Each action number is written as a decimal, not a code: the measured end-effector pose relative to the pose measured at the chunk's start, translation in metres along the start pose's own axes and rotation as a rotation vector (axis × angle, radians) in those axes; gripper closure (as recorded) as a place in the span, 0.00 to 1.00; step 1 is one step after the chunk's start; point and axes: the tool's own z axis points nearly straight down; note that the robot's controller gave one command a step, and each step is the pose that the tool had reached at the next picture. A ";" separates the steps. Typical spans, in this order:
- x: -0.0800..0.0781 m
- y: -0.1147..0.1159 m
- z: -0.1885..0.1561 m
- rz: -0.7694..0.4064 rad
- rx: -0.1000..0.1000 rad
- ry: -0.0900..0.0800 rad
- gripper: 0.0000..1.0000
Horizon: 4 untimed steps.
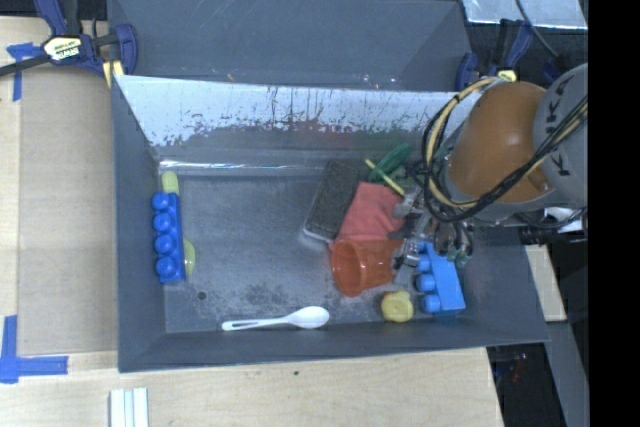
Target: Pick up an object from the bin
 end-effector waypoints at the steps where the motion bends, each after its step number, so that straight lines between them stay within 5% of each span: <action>1: -0.020 0.027 -0.021 -0.170 0.002 -0.003 0.00; 2: -0.020 -0.006 -0.031 -0.202 0.001 0.003 0.00; 3: -0.028 0.007 -0.008 0.082 -0.001 -0.004 0.00; 4: -0.028 0.002 0.028 0.105 0.001 -0.014 1.00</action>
Offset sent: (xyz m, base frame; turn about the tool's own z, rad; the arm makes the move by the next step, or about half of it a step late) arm -0.0062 -0.0646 0.0382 0.1049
